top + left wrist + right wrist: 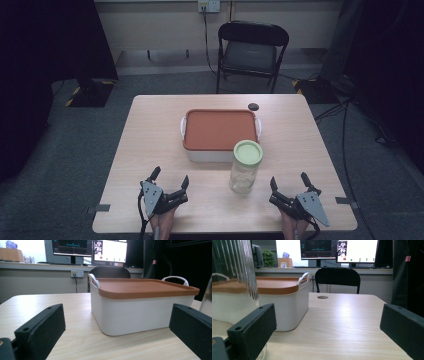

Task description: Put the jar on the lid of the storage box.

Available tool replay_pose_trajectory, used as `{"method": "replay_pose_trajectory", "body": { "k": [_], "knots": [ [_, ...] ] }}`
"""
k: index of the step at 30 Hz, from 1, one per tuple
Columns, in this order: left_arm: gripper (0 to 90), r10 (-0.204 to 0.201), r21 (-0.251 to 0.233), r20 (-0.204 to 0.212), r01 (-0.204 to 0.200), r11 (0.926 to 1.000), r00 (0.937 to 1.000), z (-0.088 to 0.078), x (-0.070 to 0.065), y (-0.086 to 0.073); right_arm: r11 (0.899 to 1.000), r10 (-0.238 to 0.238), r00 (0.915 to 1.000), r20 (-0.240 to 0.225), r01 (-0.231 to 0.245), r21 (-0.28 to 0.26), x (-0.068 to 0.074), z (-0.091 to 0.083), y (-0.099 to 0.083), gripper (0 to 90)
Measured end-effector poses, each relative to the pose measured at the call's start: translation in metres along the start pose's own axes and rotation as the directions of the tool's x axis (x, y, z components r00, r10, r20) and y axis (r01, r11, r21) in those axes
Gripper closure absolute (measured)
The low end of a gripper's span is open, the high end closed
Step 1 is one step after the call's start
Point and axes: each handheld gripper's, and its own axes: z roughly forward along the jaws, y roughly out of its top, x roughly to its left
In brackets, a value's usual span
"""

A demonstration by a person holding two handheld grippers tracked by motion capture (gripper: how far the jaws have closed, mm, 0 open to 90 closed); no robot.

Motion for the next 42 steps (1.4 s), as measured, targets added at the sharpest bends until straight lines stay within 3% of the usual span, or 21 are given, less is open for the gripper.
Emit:
{"method": "replay_pose_trajectory", "body": {
  "k": [12, 16, 24, 31, 37, 42],
  "knots": [
    [0.0, 0.002, -0.011, -0.003, -0.002, 0.9999, 1.0, -0.009, -0.006, 0.009, 1.0, 0.001, 1.0, 0.0, -0.001, 0.001, 0.0, 0.0, 0.0, 0.0],
    [0.0, -0.019, -0.006, 0.013, 0.019, 0.9998, 0.9997, -0.01, -0.007, 0.01, 1.0, 0.0, 1.0, 0.001, 0.0, 0.001, 0.0, 0.0, 0.0, 0.0],
    [0.0, -0.004, -0.007, 0.079, 0.004, 1.0, 0.9968, -0.01, -0.016, 0.02, 1.0, 0.001, 1.0, 0.002, -0.001, 0.001, 0.0, 0.0, 0.0, 0.0],
    [0.0, 0.013, -0.017, 0.105, -0.011, 0.9998, 0.9944, -0.011, -0.025, 0.026, 1.0, 0.0, 1.0, 0.002, 0.0, 0.001, 0.0, 0.0, 0.0, 0.0],
    [0.3, -0.008, -0.007, 0.129, 0.009, 0.9999, 0.9917, -0.01, -0.029, 0.028, 1.0, 0.0, 1.0, 0.002, 0.0, 0.001, 0.0, 0.0, 0.0, 0.0],
    [0.3, 0.012, 0.01, 0.143, -0.014, 0.9999, 0.9896, -0.008, -0.034, 0.029, 1.0, -0.001, 1.0, 0.006, 0.001, 0.001, 0.0, 0.0, 0.0, 0.1]
  ]
}}
